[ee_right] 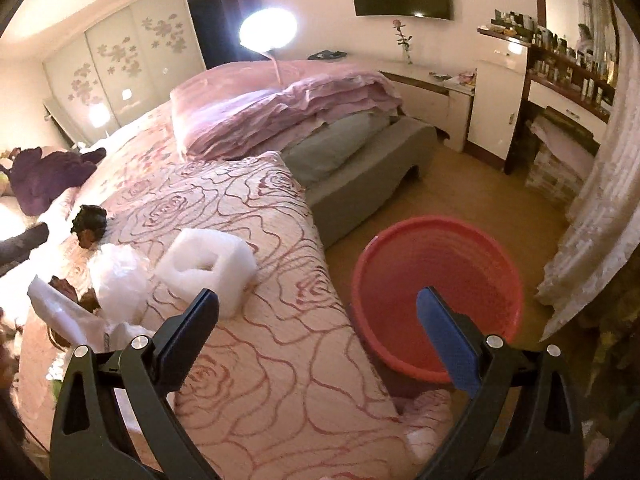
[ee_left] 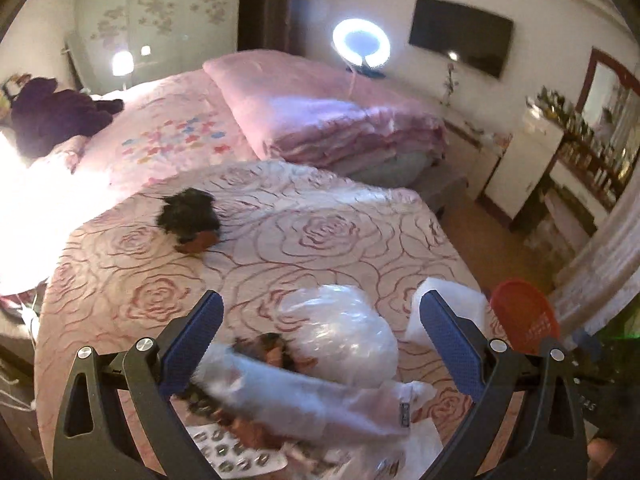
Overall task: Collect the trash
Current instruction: 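Grasp the clear plastic bag with the left tool while the right tool grasps the white foam block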
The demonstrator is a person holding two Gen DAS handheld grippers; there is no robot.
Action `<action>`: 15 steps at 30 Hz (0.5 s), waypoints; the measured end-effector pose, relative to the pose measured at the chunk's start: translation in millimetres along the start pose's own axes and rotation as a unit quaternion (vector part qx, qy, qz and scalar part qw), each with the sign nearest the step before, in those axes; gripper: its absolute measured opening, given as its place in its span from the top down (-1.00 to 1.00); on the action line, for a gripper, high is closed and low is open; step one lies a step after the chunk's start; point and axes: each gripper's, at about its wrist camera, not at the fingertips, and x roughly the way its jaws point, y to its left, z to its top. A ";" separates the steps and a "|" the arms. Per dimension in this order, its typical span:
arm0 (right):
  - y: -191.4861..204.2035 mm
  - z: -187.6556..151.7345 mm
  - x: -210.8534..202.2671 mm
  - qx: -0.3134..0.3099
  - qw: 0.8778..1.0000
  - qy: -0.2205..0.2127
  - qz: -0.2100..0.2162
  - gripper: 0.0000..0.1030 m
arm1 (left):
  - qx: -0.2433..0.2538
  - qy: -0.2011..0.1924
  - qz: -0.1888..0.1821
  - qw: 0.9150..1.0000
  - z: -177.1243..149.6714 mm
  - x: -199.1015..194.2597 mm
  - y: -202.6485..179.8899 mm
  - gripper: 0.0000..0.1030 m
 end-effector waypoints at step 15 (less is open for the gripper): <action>4.9 11.7 30.4 -0.007 1.000 0.024 -0.004 -0.87 | 0.044 0.111 0.012 0.993 -18.7 86.6 -21.8 -0.15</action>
